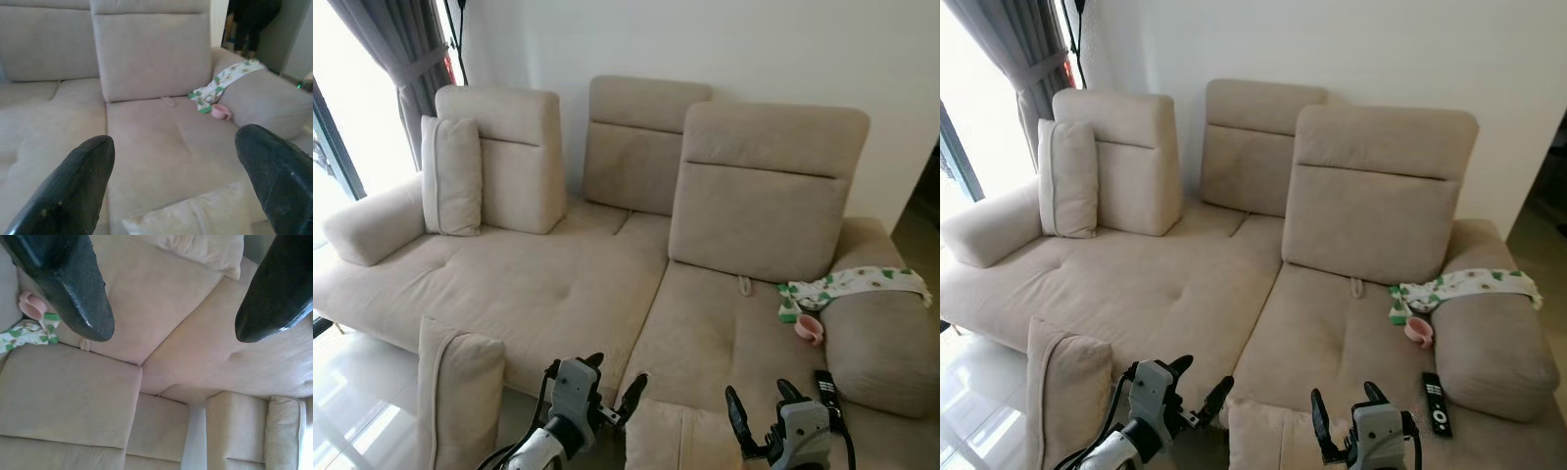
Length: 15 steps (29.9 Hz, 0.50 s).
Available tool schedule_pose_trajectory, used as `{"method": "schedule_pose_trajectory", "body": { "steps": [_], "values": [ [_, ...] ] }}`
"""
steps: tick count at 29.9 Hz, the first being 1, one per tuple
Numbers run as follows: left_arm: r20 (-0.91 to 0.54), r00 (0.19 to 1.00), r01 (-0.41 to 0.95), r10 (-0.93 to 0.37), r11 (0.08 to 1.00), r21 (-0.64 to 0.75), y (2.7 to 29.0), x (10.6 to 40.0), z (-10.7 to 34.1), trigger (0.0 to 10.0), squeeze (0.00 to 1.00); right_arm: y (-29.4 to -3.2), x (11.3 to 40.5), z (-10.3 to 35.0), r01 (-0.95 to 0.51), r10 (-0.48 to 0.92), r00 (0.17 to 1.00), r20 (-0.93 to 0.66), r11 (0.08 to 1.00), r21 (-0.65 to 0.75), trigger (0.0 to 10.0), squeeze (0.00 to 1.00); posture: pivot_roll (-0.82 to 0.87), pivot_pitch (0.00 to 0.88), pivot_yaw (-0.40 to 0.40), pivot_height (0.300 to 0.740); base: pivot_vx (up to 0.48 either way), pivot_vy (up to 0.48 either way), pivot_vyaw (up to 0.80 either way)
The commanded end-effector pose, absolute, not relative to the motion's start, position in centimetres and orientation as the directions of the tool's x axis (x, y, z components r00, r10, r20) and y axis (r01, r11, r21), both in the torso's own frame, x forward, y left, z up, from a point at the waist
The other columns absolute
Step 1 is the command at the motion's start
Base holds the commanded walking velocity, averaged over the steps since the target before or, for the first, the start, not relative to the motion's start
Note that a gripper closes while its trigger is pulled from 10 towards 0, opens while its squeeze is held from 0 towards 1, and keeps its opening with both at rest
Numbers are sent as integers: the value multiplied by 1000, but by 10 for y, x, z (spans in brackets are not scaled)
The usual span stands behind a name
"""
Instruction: Move the pillow to the sofa from floor
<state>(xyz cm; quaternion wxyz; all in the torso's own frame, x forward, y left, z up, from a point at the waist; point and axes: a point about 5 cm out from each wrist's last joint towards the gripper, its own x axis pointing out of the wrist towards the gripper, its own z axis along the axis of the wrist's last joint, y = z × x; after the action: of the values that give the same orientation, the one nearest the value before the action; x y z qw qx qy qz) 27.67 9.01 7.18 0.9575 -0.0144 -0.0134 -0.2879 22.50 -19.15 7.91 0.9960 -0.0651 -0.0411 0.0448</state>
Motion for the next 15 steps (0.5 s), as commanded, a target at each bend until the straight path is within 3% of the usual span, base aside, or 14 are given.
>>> {"method": "schedule_pose_trajectory", "body": {
  "steps": [1, 15],
  "values": [
    [34, 830, 558, -557, 829, -28, 89, 275, 70, 10000, 0, -194, 223, 77, -81, 91, 994, 68, 988, -133, 10000, 0, 62, 0, 27, 740, 244, 0, 0],
    [46, 826, 564, -562, 825, -39, 89, 275, 72, 10000, 0, -191, 224, 77, -80, 90, 993, 73, 988, -130, 10000, 0, 63, 0, 31, 740, 34, 0, 0]
  ]
}}
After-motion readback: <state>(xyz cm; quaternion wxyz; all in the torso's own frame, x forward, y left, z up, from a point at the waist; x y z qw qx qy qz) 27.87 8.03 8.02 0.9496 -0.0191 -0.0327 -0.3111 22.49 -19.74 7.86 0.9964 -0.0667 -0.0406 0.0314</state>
